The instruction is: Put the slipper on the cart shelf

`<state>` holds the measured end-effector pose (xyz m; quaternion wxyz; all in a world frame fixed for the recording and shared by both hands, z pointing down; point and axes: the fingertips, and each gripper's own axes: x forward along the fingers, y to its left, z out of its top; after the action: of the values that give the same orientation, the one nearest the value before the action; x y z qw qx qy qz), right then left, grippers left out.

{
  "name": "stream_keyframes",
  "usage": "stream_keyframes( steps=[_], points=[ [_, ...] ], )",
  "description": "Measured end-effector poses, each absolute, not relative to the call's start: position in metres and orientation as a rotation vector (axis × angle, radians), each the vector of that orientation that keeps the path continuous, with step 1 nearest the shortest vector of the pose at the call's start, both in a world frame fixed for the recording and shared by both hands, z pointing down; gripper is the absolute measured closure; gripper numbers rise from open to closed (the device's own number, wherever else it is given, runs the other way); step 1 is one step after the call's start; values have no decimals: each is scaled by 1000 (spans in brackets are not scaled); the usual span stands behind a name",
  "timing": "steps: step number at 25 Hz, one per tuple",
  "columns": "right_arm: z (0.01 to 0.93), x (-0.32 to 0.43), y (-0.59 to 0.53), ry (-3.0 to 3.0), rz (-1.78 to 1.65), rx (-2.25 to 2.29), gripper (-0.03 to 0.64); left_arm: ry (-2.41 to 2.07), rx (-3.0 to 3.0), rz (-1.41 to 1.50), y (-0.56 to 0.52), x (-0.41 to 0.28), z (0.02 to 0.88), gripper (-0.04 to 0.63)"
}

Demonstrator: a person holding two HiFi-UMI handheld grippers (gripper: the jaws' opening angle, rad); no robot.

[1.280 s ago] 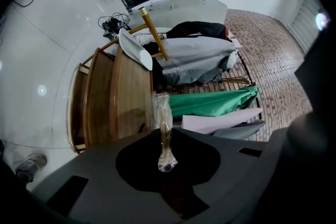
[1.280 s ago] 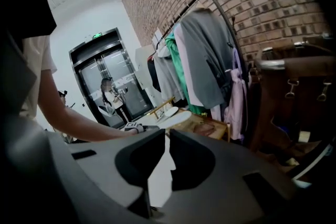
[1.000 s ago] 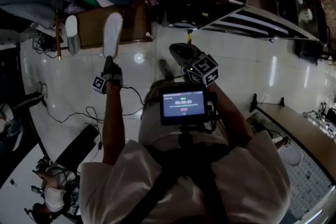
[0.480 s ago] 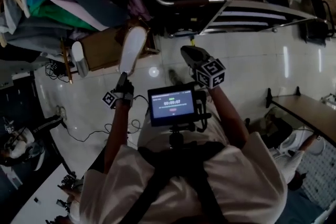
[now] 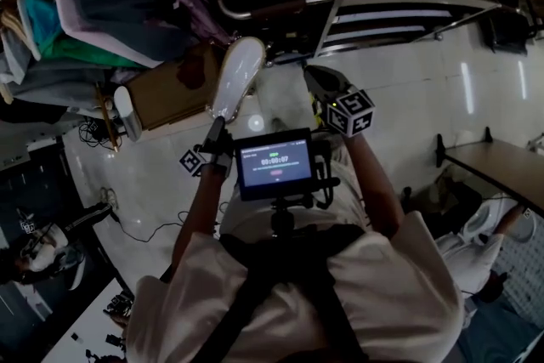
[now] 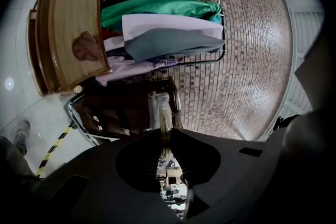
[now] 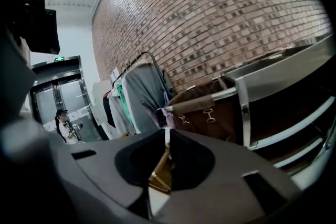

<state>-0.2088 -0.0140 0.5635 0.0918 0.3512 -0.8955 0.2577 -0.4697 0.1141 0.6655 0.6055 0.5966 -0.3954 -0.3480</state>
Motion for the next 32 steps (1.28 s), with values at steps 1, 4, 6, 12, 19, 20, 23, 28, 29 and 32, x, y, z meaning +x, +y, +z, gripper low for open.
stream_keyframes(
  steps=[1,4,6,12,19,20,23,28,29,32],
  points=[
    [564,-189,-19,-2659,770,1055,574,-900,1383,-803,111,-447,665,543],
    [563,-140,-31,-2658,779,1068,574,-876,1385,-811,104,-394,665,543],
    [561,-121,-34,-2659,773,1047,574,-878,1384,-831,103,-375,663,543],
    [552,-57,-51,-2660,719,962,574,-928,1325,-889,102,-307,661,543],
    [549,19,-73,-2682,710,942,574,-973,1344,-880,98,-229,660,543],
    [551,29,-73,-2682,716,937,574,-976,1344,-884,98,-218,661,543],
    [554,53,-75,-2685,720,913,574,-987,1350,-897,96,-191,662,543],
    [549,104,-79,-2698,698,878,574,-1004,1364,-925,85,-140,663,543],
    [549,118,-81,-2700,697,875,574,-1009,1367,-931,82,-127,664,543],
    [551,157,-89,-2712,682,878,574,-1020,1376,-942,73,-94,669,543]
  ],
)
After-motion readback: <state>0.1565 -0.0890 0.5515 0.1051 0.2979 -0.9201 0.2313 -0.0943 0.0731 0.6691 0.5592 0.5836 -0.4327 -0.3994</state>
